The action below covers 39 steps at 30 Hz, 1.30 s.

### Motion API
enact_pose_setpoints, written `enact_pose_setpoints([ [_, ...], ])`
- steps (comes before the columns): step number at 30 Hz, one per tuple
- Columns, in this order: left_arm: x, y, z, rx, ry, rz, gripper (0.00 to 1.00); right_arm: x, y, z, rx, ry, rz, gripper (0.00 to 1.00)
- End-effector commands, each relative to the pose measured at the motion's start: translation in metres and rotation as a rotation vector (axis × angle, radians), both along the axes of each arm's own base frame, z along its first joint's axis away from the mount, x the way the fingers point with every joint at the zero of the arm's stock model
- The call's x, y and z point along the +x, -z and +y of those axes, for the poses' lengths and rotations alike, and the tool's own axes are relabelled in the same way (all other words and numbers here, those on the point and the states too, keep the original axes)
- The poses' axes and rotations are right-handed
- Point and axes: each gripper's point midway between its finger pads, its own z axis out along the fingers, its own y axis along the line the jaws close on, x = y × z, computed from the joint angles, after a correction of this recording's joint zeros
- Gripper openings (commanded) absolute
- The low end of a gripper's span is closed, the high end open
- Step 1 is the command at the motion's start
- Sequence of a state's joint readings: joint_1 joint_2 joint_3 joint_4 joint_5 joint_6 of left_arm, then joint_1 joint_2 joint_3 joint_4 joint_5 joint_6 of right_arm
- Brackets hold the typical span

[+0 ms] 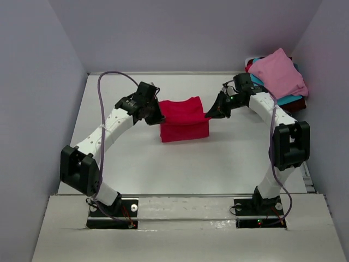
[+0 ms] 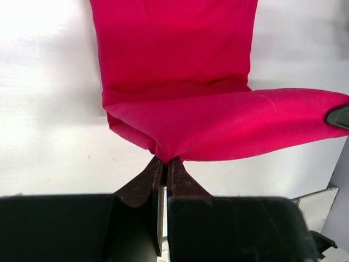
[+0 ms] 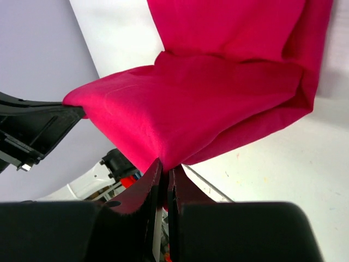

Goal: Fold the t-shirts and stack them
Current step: Fold the tshirt

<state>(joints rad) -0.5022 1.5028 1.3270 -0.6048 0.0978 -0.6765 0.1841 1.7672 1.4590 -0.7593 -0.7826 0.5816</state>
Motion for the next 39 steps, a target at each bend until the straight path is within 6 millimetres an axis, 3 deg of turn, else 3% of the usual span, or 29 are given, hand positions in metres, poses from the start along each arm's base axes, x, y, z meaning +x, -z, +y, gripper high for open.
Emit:
enact_pose_setpoints([
  [1, 0.026, -0.019, 0.009, 0.029, 0.016, -0.068, 0.06, 0.027, -0.023, 0.002, 0.003, 0.019, -0.056, 0.07],
  [9, 0.061, -0.021, 0.002, 0.024, 0.039, -0.09, 0.06, 0.065, -0.024, 0.006, -0.013, 0.035, -0.075, 0.07],
  [21, 0.116, 0.005, 0.008, 0.024, 0.028, -0.061, 0.06, 0.119, -0.01, 0.015, -0.018, 0.051, -0.073, 0.07],
  [26, 0.136, 0.006, 0.019, 0.032, 0.007, -0.077, 0.06, 0.135, -0.008, 0.018, -0.01, 0.063, -0.085, 0.07],
  [39, 0.178, -0.003, 0.02, 0.031, -0.009, -0.166, 0.06, 0.169, 0.005, 0.023, 0.003, 0.085, -0.156, 0.07],
])
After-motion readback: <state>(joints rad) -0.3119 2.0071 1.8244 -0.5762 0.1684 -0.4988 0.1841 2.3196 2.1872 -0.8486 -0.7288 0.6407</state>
